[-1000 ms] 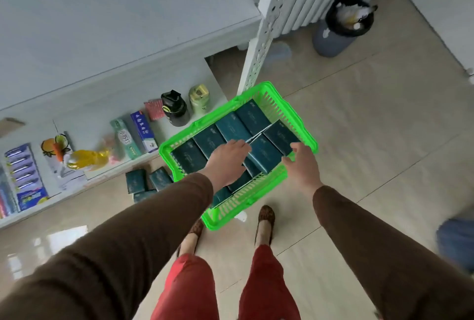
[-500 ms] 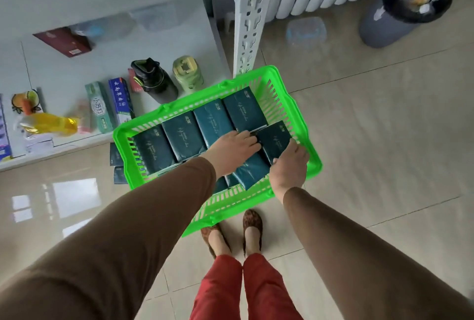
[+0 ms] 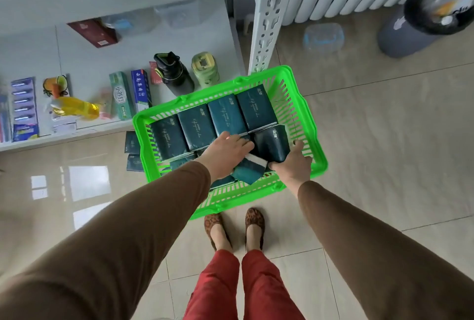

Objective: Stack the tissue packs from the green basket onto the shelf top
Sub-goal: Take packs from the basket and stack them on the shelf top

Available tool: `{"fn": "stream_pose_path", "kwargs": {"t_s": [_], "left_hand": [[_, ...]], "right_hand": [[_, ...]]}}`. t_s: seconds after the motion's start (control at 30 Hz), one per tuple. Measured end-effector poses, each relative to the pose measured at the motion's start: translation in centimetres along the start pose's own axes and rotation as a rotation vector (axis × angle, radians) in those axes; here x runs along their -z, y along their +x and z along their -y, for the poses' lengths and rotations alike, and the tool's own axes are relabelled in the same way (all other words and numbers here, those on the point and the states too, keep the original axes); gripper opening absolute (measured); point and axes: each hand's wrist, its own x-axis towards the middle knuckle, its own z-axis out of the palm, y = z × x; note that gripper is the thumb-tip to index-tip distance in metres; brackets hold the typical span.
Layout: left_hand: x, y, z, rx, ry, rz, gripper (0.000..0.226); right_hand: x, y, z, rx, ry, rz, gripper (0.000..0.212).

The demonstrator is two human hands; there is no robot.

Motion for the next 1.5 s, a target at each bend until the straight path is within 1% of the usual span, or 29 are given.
{"fn": "stream_pose_path", "kwargs": {"t_s": [0.1,0.23,0.33,0.4,0.53,0.63,0.73,0.8,0.9,1.0,1.1,1.27,1.5], "left_hand": [[1.3,-3.9,1.0,0.178,-0.112,-0.053,0.065],[5.0,-12.1,4.2,0.395,-0.271,-0.138,0.067],[7.9,-19.9,7.8,0.542,-0.338,-0.22,0.066],[9.6,-25.7,10.8,0.633,-0.353,-0.275,0.066],[11.1,-38.3,17.4,0.767,-0.355,-0.405,0.066],[11.0,-47.4,22.9,0.854,-0.343,-0.448,0.069],[11.1,-55.4,28.6,0.908,-0.383,-0.525,0.065],[11.4,-59.9,32.3,0.911,-0.394,-0.575,0.063],[12.0,-64.9,37.8,0.899,-0.355,-0.608,0.061],[12.4,-67.7,43.6,0.892,-0.312,-0.629,0.056],[12.2,-68.6,49.5,0.888,-0.251,-0.633,0.056],[12.1,-67.3,60.4,0.857,-0.198,-0.66,0.057],[12.4,-64.1,77.2,0.871,-0.186,-0.619,0.055]], "right_hand": [[1.8,-2.9,1.0,0.078,0.067,-0.044,0.058],[5.2,-9.2,6.0,0.338,0.206,-0.08,0.049],[6.5,-13.6,12.2,0.566,0.223,-0.064,0.048],[6.3,-16.8,17.2,0.716,0.222,-0.047,0.052],[3.4,-23.8,28.5,0.913,0.274,-0.016,0.061],[-0.4,-28.9,36.8,0.966,0.355,-0.017,0.066],[-4.4,-33.6,44.4,0.974,0.437,-0.014,0.068],[-6.9,-36.3,48.8,0.982,0.457,-0.002,0.064],[-9.9,-38.9,54.5,0.981,0.471,0.007,0.057],[-12.2,-39.9,59.5,0.977,0.461,-0.005,0.052],[-14.2,-39.4,64.2,0.978,0.46,-0.005,0.049],[-17.2,-36.0,73.1,0.977,0.496,-0.019,0.05],[-20.6,-29.7,87.3,0.984,0.489,-0.033,0.049]]}}
